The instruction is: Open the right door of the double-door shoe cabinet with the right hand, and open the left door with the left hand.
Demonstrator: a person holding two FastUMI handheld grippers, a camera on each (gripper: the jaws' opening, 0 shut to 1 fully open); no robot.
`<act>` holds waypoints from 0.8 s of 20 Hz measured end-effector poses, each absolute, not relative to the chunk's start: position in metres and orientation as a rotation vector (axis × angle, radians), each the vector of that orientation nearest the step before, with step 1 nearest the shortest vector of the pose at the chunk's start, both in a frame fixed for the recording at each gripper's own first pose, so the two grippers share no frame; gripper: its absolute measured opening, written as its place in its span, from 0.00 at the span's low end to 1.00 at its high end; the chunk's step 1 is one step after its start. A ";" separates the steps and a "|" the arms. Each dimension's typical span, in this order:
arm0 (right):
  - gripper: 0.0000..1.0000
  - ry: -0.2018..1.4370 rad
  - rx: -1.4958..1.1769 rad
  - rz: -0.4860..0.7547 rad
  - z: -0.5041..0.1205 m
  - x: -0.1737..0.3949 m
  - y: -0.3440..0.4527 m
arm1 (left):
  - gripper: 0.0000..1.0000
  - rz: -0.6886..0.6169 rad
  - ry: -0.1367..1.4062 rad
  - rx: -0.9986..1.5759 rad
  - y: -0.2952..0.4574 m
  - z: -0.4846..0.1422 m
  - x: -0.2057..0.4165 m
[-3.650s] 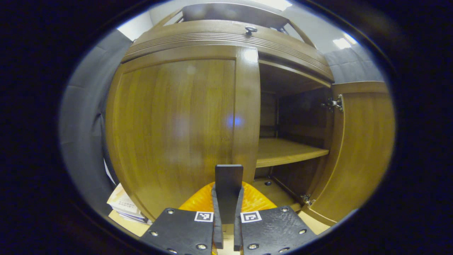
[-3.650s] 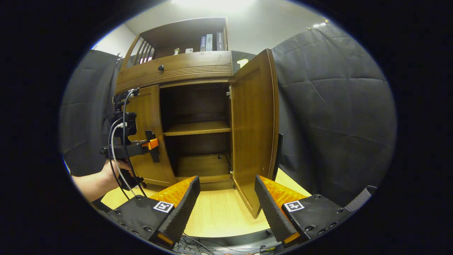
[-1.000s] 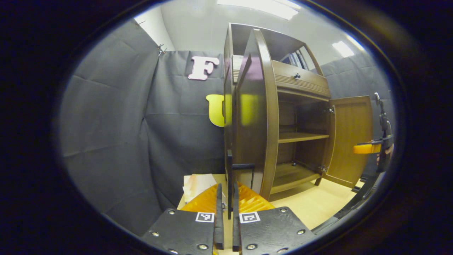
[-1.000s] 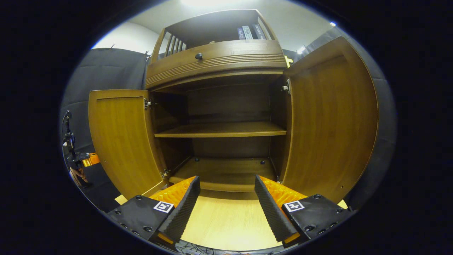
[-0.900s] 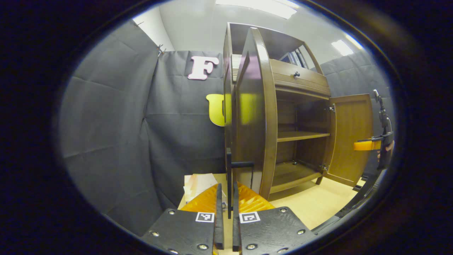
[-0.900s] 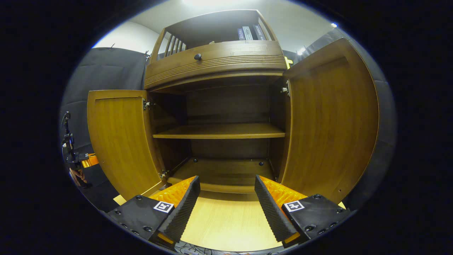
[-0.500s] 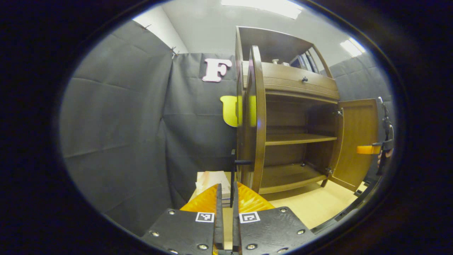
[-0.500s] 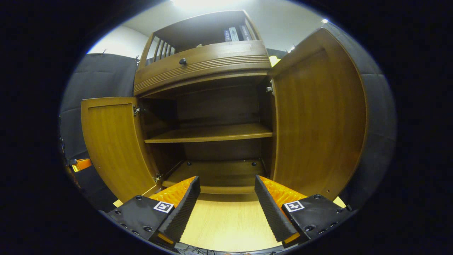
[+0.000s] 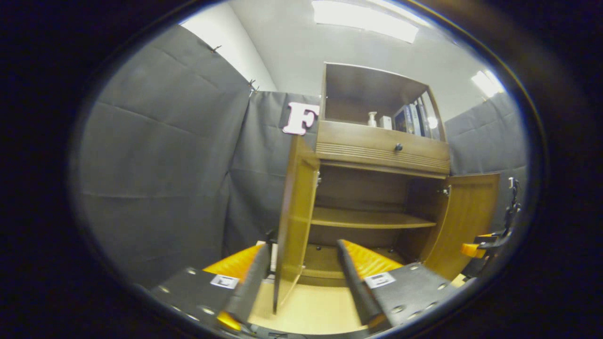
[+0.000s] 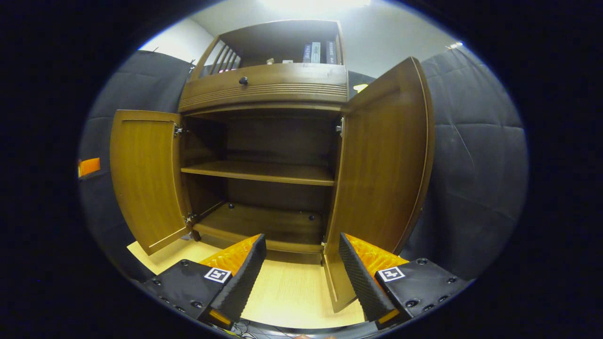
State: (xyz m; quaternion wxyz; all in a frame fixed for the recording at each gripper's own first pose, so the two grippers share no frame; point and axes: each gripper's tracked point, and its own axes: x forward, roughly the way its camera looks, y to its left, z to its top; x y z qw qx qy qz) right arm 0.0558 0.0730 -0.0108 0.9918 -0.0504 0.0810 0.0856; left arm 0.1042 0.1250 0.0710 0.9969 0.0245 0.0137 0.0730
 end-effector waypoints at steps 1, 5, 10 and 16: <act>0.94 0.159 -0.113 0.189 -0.010 0.054 0.073 | 0.64 0.158 0.020 0.069 0.115 0.074 0.105; 0.99 0.158 -0.089 0.240 -0.008 0.048 0.071 | 0.99 0.152 -0.022 0.093 0.056 0.084 0.115; 0.97 0.107 -0.075 0.328 0.010 0.043 0.083 | 0.99 0.126 0.015 0.085 0.002 0.069 0.112; 0.97 0.082 -0.068 0.292 0.026 0.047 0.095 | 0.99 0.132 0.066 0.145 0.002 0.050 0.105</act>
